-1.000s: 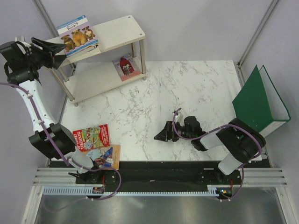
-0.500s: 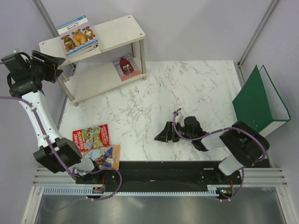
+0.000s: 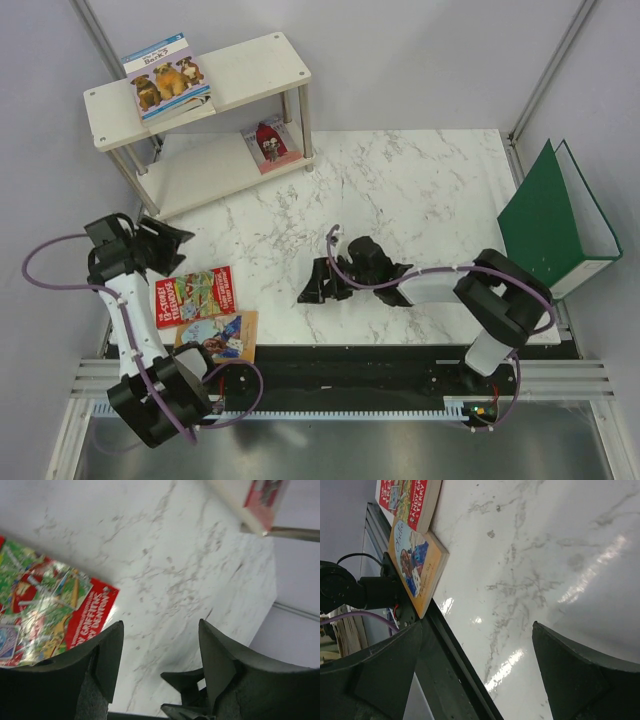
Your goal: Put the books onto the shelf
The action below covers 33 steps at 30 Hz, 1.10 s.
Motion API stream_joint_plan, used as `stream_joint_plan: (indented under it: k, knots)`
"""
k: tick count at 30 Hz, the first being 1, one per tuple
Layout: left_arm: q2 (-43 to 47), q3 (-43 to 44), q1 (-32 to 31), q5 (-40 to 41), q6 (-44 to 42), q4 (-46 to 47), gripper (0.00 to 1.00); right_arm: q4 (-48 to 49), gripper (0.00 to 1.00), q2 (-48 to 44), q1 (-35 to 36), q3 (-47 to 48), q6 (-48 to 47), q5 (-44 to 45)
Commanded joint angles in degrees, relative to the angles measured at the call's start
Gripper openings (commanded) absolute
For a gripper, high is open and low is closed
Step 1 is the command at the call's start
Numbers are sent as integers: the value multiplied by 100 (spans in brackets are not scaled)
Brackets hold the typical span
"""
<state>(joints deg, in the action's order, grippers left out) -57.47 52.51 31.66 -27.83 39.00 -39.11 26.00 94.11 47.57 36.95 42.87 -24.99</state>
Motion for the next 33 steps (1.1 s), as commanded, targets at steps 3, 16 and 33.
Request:
stream_joint_plan:
  k: [3,16,33]
  knots:
    - [-393,-707,-72,656,-1148,-280,68,-78,98,1161,323,1305,186,-321]
    - [-1977,189,-1099,2563,-1764,-800,67,274,91,2911,551,3546,933,-638]
    - [-3383,409,-1584,3689,-1931,-1125,66,2,63,4344,1228,5208,1355,-560]
